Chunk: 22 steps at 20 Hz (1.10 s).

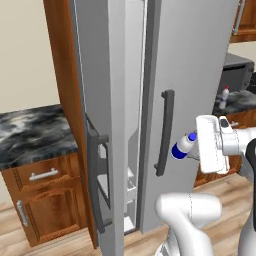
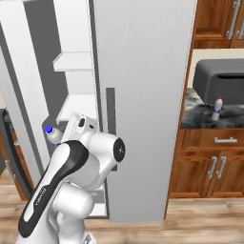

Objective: Take the bottled waters from the counter and place them in the freezer to freeze. Close the freezer door after placing the bottles.

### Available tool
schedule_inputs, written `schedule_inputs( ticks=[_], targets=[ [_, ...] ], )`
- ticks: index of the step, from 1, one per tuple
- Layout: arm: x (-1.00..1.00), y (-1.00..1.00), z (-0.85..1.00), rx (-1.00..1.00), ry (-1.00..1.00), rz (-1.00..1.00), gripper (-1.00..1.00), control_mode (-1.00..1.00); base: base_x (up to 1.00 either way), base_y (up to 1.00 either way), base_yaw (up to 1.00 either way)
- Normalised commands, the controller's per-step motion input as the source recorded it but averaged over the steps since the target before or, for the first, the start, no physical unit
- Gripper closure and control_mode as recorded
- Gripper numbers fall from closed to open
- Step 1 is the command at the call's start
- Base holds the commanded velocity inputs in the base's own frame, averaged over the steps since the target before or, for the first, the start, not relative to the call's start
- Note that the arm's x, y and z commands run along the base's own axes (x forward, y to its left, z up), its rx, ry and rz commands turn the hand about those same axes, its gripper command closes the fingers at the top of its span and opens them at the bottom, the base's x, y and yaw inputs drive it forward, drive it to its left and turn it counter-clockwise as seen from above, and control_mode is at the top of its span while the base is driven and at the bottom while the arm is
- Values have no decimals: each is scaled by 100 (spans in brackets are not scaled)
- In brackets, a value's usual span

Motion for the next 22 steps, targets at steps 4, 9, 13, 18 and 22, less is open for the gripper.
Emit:
schedule_inputs(
  ticks=[4, 9, 13, 18, 22],
  targets=[
    [0, 0, 0, 0, 0, 0, 100, 100, 7, -29, 6],
    [0, 0, 0, 0, 0, 0, 100, 100, -34, 40, 15],
    [0, 0, 0, 0, 0, 0, 100, 100, -54, 37, 11],
    [0, 0, 0, 0, 0, 0, 100, 100, -86, -40, 7],
    [0, 0, 0, 0, 0, 0, 100, 100, -49, -100, 9]
  ],
)
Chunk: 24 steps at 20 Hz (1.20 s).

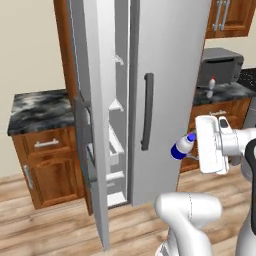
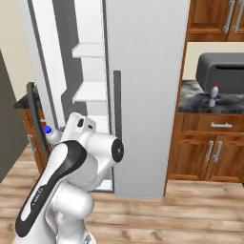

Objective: Take the bottled waters from the counter and place them in the freezer to freeze. Close the freezer door after placing the bottles.

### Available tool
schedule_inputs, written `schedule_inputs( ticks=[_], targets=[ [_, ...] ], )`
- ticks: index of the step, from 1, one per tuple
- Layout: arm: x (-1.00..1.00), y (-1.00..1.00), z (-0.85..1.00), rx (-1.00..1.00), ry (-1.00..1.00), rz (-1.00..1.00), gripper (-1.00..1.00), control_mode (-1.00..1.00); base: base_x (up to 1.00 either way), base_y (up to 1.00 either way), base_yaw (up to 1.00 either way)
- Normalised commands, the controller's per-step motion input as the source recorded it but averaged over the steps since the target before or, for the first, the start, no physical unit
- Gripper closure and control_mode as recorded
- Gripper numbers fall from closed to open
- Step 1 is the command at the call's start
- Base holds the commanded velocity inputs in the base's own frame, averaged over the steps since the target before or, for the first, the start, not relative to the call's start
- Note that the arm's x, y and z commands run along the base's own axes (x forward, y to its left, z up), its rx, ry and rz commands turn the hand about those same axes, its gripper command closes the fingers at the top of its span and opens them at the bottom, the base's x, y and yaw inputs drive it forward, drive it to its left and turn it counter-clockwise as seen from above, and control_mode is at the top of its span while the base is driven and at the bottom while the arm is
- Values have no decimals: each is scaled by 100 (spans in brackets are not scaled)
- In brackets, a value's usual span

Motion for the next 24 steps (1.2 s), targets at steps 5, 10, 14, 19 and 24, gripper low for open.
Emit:
schedule_inputs(
  ticks=[5, 10, 14, 19, 24],
  targets=[
    [0, 0, 0, 0, 0, 0, 100, 100, -1, -100, 5],
    [0, 0, 0, 0, 0, 0, 100, 100, 45, -25, 9],
    [0, 0, 0, 0, 0, 0, 100, 100, 62, -6, 15],
    [0, 0, 0, 0, 0, 0, 100, 100, 68, -75, 11],
    [0, 0, 0, 0, 0, 0, 100, 100, 44, -54, 8]
  ],
)
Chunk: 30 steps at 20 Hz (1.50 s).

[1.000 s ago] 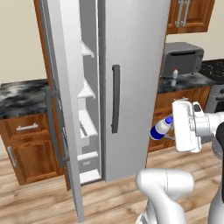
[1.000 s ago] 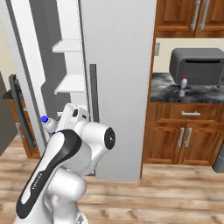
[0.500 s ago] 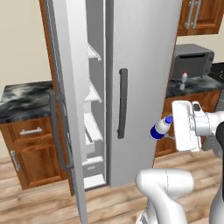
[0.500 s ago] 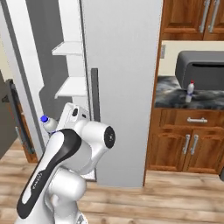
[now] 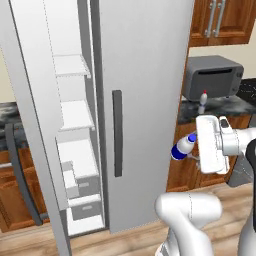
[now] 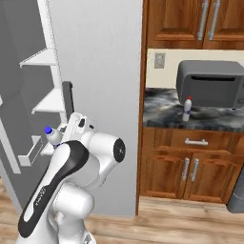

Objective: Take the bottled waters from the counter and place them in the freezer to freeze. Close the freezer door after placing the bottles.

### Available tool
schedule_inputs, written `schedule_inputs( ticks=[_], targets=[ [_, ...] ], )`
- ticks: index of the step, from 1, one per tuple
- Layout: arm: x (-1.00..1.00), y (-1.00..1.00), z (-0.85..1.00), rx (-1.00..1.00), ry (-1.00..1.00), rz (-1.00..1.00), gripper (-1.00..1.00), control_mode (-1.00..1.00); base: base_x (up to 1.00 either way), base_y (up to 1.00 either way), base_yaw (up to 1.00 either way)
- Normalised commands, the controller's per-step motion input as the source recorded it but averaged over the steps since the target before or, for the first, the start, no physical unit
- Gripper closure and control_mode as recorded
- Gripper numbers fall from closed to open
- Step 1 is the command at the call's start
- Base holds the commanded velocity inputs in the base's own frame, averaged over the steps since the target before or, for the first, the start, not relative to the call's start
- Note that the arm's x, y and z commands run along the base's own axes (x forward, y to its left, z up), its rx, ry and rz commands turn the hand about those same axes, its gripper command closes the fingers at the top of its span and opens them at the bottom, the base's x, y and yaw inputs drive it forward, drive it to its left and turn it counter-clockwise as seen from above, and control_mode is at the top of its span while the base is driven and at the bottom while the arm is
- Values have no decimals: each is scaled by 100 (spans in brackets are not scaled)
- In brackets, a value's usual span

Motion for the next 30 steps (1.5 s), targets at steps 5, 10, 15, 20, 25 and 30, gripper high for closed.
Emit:
schedule_inputs(
  ticks=[5, 10, 15, 20, 25, 30],
  targets=[
    [0, 0, 0, 0, 0, 0, 100, 100, 32, 25, 14],
    [0, 0, 0, 0, 0, 0, 100, 100, 18, 56, 16],
    [0, 0, 0, 0, 0, 0, 100, 100, 14, 2, 14],
    [0, 0, 0, 0, 0, 0, 100, 100, 64, 1, 8],
    [0, 0, 0, 0, 0, 0, 100, 100, 47, 44, 7],
    [0, 0, 0, 0, 0, 0, 100, 100, 9, 50, 9]
  ],
)
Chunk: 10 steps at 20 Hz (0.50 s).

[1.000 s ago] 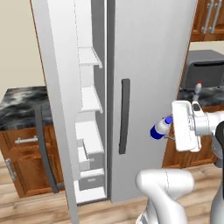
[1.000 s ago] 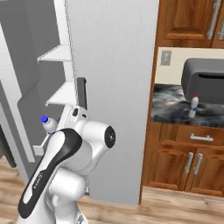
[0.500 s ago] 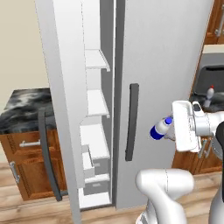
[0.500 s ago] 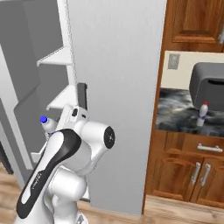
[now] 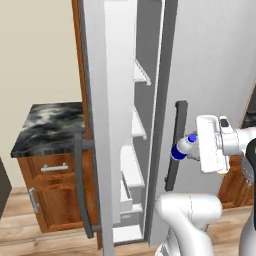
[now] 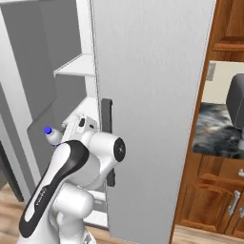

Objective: Take the bottled waters from the counter and place them in the freezer to freeze. Close the freezer door after placing the bottles.

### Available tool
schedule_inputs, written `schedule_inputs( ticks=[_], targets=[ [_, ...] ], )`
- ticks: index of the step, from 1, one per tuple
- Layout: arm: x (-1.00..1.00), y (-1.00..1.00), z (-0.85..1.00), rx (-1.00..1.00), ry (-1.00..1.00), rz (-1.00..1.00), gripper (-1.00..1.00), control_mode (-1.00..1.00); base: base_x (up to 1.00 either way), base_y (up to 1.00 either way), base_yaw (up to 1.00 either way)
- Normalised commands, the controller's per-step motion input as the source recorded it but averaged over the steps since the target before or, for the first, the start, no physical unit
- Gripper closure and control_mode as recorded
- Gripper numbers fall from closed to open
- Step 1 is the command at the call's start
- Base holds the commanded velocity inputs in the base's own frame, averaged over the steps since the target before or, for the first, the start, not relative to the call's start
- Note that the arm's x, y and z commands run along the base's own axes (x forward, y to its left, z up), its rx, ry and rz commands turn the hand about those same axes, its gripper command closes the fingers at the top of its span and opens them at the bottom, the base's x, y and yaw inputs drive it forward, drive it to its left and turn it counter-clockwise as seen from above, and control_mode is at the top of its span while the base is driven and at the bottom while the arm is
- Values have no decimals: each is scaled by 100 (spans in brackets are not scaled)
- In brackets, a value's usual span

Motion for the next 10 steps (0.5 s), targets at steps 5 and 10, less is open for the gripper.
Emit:
schedule_inputs(
  ticks=[5, 10],
  targets=[
    [6, 13, 31, -10, -12, 2, 100, -100, 0, 8, 1],
    [31, 10, 99, 0, 2, -15, 100, -100, 0, 0, 0]
  ],
)
